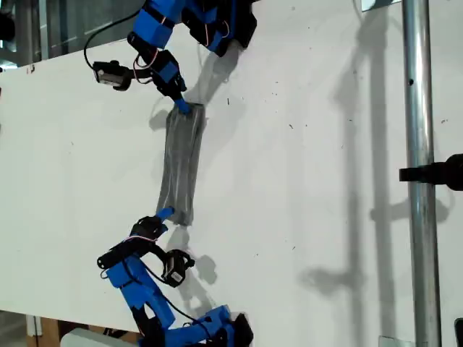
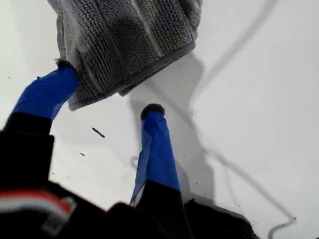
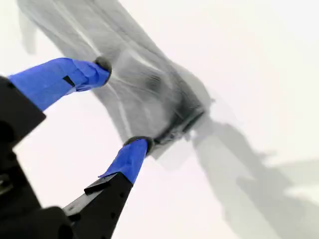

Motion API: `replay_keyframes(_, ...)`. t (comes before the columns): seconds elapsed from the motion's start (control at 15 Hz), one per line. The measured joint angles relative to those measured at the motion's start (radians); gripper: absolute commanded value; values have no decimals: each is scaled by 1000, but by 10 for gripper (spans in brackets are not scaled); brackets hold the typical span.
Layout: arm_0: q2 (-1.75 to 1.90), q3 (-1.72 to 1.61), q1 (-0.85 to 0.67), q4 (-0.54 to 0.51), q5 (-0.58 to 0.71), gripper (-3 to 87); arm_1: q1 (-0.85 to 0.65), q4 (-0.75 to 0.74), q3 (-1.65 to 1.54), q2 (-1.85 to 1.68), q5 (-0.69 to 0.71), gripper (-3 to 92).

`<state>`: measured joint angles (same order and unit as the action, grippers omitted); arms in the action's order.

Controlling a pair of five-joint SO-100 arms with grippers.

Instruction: Grasp corners of a towel and fold twice.

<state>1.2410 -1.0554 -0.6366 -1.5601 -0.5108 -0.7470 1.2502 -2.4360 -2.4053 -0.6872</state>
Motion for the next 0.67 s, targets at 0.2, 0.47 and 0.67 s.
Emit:
replay_keyframes(0.2, 304, -138, 100, -15, 34, 183, 5, 87, -21, -265, -137, 367)
replay_keyframes(0.47, 833, -744, 344, 201, -67, 173, 84, 103, -152, -442, -362, 388)
replay_keyframes(0.67, 1255, -1247, 476, 408, -232, 171, 74, 72, -229, -370, -434, 421)
